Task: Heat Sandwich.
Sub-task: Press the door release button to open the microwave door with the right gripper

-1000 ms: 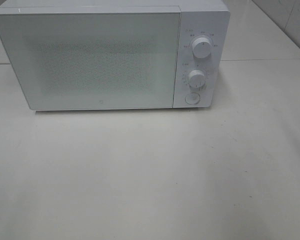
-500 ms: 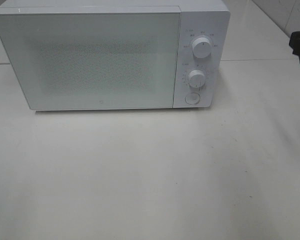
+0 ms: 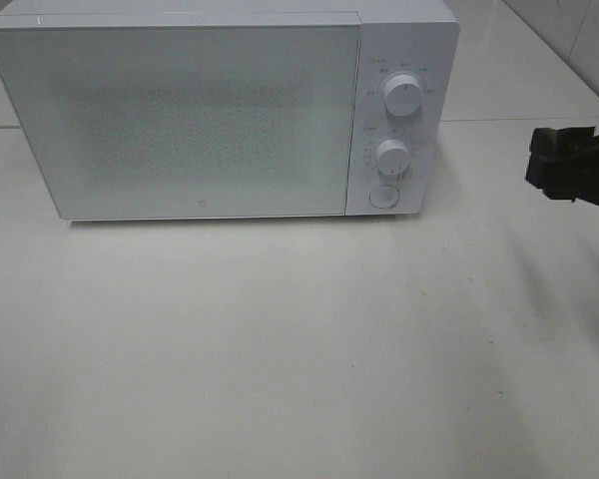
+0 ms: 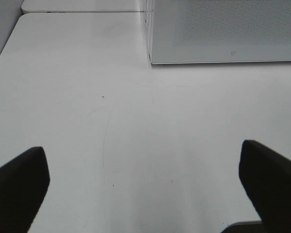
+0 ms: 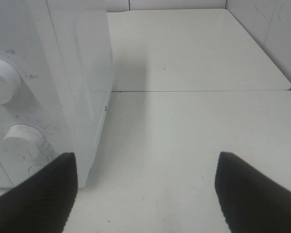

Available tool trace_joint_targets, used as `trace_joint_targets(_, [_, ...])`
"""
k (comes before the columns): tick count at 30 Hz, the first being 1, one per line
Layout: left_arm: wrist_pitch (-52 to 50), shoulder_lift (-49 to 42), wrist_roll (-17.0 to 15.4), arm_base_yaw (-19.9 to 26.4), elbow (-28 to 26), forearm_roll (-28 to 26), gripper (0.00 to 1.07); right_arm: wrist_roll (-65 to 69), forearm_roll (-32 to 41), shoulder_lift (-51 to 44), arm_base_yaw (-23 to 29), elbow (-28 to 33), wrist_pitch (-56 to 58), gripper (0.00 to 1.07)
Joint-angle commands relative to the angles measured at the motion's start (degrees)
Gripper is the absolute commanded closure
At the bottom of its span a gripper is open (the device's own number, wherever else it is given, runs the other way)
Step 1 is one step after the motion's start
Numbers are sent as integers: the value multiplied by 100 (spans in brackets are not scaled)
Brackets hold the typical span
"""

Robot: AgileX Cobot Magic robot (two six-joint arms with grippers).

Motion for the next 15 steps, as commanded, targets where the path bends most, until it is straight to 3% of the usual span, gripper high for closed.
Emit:
trace_joint_targets(1, [-74,-115,-6,17,17,-23,6,-441,504,178,453,6,-355,31])
trace_joint_targets(11, [-74,-115,-6,17,17,-23,6,-1060,1684,1031,1845,6,-1037,31])
trace_joint_targets(15, [-74,-115,-6,17,17,-23,6,-1071,2000,1215,2154,0,-1152,31])
